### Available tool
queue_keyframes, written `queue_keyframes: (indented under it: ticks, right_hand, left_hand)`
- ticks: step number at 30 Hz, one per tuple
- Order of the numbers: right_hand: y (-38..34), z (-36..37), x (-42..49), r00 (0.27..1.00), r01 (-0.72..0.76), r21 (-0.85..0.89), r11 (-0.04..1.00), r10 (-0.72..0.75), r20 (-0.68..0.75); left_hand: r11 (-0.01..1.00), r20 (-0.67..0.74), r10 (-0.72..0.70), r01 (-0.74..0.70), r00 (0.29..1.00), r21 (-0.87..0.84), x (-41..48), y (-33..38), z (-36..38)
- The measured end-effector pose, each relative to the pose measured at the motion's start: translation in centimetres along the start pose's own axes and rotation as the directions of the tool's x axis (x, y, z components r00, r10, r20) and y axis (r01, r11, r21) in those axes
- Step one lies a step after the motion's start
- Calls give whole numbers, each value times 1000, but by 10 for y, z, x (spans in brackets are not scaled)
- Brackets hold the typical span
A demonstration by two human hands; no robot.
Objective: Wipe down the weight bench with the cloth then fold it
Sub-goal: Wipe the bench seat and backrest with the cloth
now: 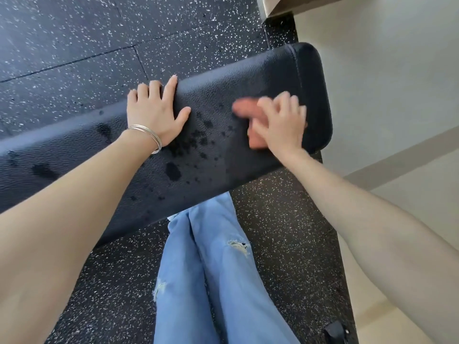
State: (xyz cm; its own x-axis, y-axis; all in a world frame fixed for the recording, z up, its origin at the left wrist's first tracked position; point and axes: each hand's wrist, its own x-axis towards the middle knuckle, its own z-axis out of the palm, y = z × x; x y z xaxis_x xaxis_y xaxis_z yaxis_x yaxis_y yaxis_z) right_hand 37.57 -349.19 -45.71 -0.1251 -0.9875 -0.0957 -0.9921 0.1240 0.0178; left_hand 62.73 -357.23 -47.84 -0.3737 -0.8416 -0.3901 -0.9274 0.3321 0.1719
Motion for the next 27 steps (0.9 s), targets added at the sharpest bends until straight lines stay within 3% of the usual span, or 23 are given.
queue_keyframes:
  ticks: [1, 2, 3, 4, 6, 9, 11, 13, 16, 19, 22, 25, 27]
  right_hand:
    - [-8, 0, 24, 969, -245, 45, 969, 246, -31]
    - [-18, 0, 47, 885, -456, 123, 881, 463, -41]
    - [-30, 0, 67, 799, -585, 189, 789, 601, -37]
    - [-43, 2, 80, 760, -632, 195, 750, 649, -31]
    - [-62, 2, 83, 831, -549, 91, 831, 554, -49]
    - [-63, -7, 40, 993, -86, 58, 995, 90, -71]
    - [-38, -9, 9, 948, 319, 72, 945, -318, -20]
    - [-7, -9, -6, 848, 527, 45, 848, -529, 34]
    - [15, -8, 7, 911, 413, 18, 911, -413, 16]
    - [-7, -6, 43, 999, 34, 13, 999, -34, 16]
    - [-46, -2, 72, 947, -322, 81, 943, 323, 3]
    - [-64, -1, 72, 954, -297, 13, 955, 297, -36]
    - [-58, -6, 58, 993, -91, 5, 996, 91, -70]
  left_hand:
    - [1000, 0, -3, 3, 1000, -3, 0, 0, 0]
    - [1000, -1, -6, 6, 1000, -10, -1, -1, 0]
    - [1000, 0, -10, 10, 1000, -19, 0, -1, -1]
    - [1000, 3, -13, 13, 1000, -28, 0, -2, -1]
    - [999, 14, -12, 13, 1000, -46, 2, -3, -3]
    - [997, 6, -20, 20, 1000, -70, 2, -5, -4]
    - [997, -4, -21, 21, 1000, -75, 0, -6, -3]
    - [996, -7, -25, 25, 1000, -80, -3, -8, -3]
    - [997, -13, -35, 34, 999, -74, -7, -13, -2]
    - [997, -14, -43, 42, 999, -67, -8, -15, -1]
    - [995, -21, -74, 72, 997, -65, -8, -13, 0]
    - [991, -4, -108, 107, 994, -78, -6, -8, -1]
    - [988, 5, -131, 131, 991, -85, -5, -6, -3]
